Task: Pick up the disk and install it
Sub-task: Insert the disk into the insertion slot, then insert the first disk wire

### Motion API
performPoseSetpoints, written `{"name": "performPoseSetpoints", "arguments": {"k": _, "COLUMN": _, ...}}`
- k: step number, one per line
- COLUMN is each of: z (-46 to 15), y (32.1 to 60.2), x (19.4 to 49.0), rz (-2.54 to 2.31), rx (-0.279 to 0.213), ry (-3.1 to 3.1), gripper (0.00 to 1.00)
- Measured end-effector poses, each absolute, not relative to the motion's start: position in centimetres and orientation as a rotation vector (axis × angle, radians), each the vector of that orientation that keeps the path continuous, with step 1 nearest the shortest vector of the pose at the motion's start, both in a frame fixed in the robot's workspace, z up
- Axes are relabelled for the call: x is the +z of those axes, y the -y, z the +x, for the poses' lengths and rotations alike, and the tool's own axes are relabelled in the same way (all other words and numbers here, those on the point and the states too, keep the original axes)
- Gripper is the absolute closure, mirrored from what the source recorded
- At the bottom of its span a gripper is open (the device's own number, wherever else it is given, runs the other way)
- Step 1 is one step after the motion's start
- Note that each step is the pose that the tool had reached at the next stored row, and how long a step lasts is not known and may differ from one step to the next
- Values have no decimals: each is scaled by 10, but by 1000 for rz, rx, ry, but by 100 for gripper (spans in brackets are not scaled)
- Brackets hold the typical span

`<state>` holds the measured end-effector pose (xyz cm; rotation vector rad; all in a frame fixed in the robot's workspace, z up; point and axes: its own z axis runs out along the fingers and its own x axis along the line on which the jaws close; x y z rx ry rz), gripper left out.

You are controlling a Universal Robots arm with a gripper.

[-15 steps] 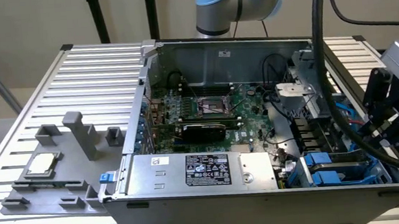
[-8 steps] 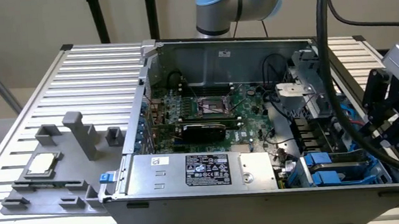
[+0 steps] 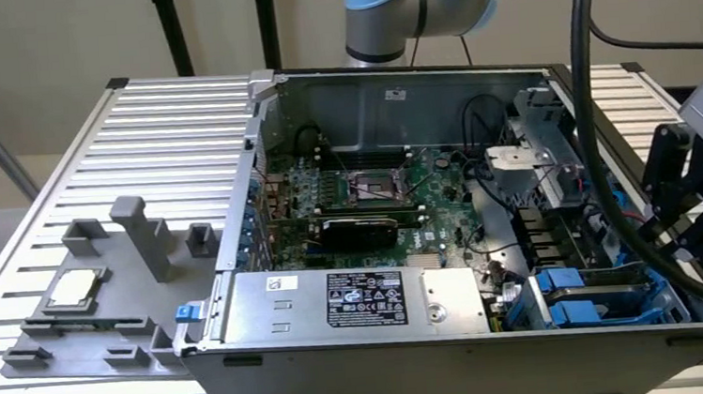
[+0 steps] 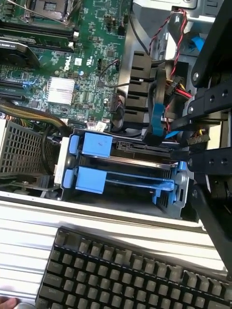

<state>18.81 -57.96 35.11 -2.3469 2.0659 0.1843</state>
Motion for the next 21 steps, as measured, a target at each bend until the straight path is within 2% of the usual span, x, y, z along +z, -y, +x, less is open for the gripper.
{"name": "performPoseSetpoints", "arguments": {"k": 4, "z": 188, "y": 580, "x": 351, "rz": -2348, "rx": 185, "ry": -2065, "gripper": 0}}
{"name": "performPoseSetpoints", "arguments": {"k": 5, "z": 188, "y": 580, "x": 351, "rz": -2348, "rx": 185, "ry": -2065, "gripper": 100}}
{"name": "performPoseSetpoints", "arguments": {"k": 21, "z": 163, "y": 580, "x": 351, "rz": -2349, "rx": 172, "ry": -2055, "gripper": 100}}
